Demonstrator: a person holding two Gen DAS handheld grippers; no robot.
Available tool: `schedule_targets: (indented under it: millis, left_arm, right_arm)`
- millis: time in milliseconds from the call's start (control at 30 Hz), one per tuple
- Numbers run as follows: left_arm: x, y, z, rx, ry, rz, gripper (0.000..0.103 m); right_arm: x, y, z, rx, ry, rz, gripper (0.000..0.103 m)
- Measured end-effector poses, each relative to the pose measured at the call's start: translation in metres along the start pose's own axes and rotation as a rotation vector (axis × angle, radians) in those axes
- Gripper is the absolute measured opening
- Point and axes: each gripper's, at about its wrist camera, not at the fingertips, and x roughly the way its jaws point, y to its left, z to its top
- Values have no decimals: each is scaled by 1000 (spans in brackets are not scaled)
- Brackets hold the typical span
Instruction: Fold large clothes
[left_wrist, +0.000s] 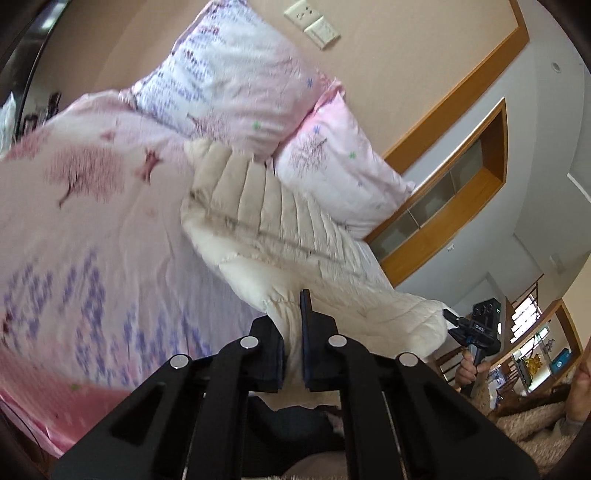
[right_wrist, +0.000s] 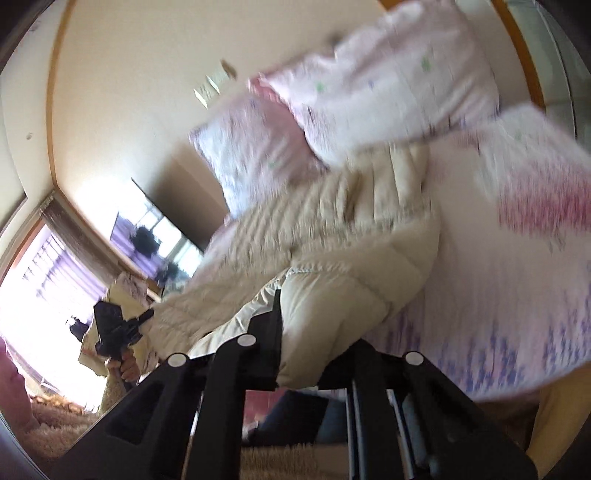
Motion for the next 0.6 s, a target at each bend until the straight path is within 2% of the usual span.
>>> schedule_targets:
  millis: [200, 367, 467, 600]
  left_arm:
    - [17, -9, 47, 26, -78, 31, 6]
    - [37, -14, 95, 30, -146, 66, 6]
    - [56, -14, 128, 23, -159, 105, 6]
    - [89, -9, 175, -5, -142, 154, 6]
  right_arm:
    - [7, 19, 45, -98, -138, -108, 12]
    - [34, 41, 92, -183, -234, -221, 12]
    - [52, 43, 123, -192, -273, -267, 12]
    - [84, 27, 168, -159, -283, -341, 12]
